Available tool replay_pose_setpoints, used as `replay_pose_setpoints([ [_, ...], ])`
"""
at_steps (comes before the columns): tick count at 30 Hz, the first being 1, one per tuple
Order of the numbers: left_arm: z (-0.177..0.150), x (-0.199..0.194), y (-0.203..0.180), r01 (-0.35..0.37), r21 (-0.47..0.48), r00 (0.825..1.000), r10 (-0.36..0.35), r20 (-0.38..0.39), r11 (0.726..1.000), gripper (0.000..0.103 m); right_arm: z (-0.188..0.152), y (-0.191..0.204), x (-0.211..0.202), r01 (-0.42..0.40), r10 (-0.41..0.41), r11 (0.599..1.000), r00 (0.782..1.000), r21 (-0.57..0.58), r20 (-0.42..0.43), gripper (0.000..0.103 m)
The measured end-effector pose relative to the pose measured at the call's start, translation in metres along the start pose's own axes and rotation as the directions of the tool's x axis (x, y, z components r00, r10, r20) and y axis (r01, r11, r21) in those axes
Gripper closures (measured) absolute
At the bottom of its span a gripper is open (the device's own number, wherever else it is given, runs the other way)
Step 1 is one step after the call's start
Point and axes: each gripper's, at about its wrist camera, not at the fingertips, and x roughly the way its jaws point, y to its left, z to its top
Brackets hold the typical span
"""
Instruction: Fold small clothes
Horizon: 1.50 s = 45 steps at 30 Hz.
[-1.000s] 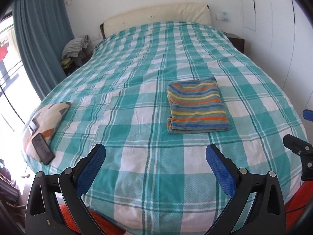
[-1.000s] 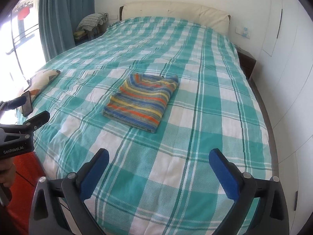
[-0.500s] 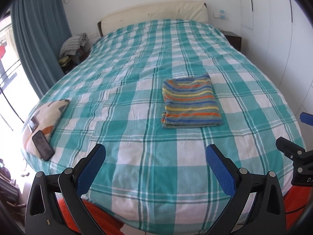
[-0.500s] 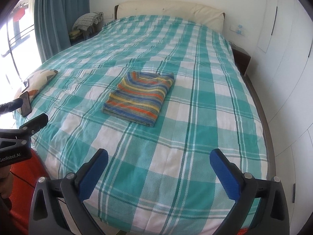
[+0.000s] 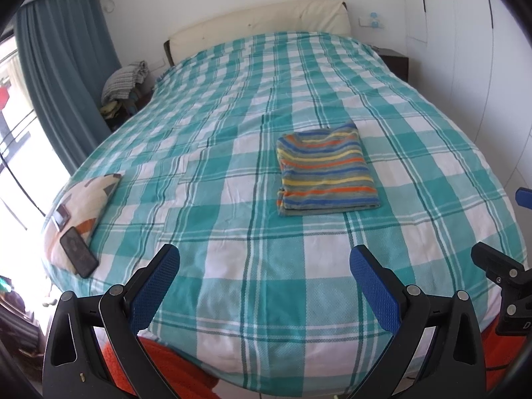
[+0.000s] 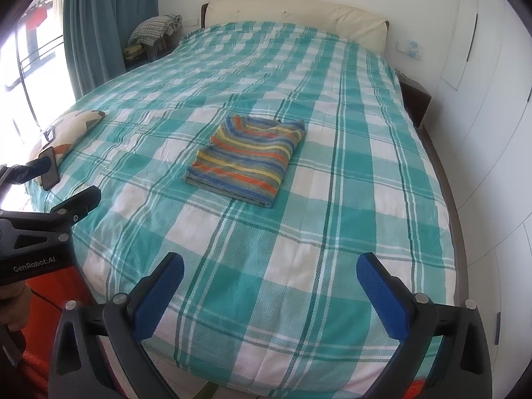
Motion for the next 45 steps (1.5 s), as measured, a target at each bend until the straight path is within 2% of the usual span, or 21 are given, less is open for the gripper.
replay_pose_setpoints([
  [4,-0.006,-0.007,0.009,-0.015,0.007,1.0,0.015,0.007,1.0,0.001,-0.002,0.005,-0.009,0.086,-0.086,0.995,0.996,-0.042,0.003,0.001],
  [9,-0.012,-0.015,0.02,0.023,-0.023,1.0,-0.022,0.012,0.999,0.0,-0.005,0.004,-0.025,0.092,-0.092,0.996,0.996,-0.017,0.011,0.001],
  [21,-0.007,-0.024,0.023,0.023,-0.061,1.0,-0.023,0.002,0.998,0.0,-0.007,0.003,-0.044,0.111,-0.111,0.994,0.993,-0.006,0.034,0.001],
  [24,-0.007,-0.026,0.025,0.046,-0.078,0.999,-0.046,0.007,0.996,0.0,-0.006,0.002,-0.047,0.117,-0.117,0.993,0.992,-0.007,0.039,0.001],
  [30,-0.005,-0.027,0.028,-0.028,-0.041,0.998,0.03,0.056,0.999,0.0,-0.006,0.0,-0.051,0.152,-0.152,0.988,0.988,-0.013,0.043,0.001],
  [35,-0.004,-0.027,0.033,0.003,-0.022,1.0,-0.002,0.028,1.0,0.0,-0.005,-0.004,-0.051,0.165,-0.165,0.986,0.985,-0.007,0.041,0.001],
  [40,-0.002,-0.032,0.032,0.085,-0.007,0.996,-0.085,-0.02,0.996,0.0,-0.004,-0.004,-0.052,0.178,-0.177,0.984,0.983,-0.021,0.042,0.001],
  [42,-0.001,-0.04,0.033,0.083,0.005,0.996,-0.083,-0.023,0.997,0.0,-0.003,-0.005,-0.053,0.181,-0.18,0.983,0.983,-0.032,0.039,0.001],
  [45,0.0,-0.058,0.039,0.088,-0.014,0.996,-0.088,-0.002,0.996,0.0,0.001,-0.01,-0.062,0.125,-0.124,0.991,0.991,-0.039,0.041,0.001],
])
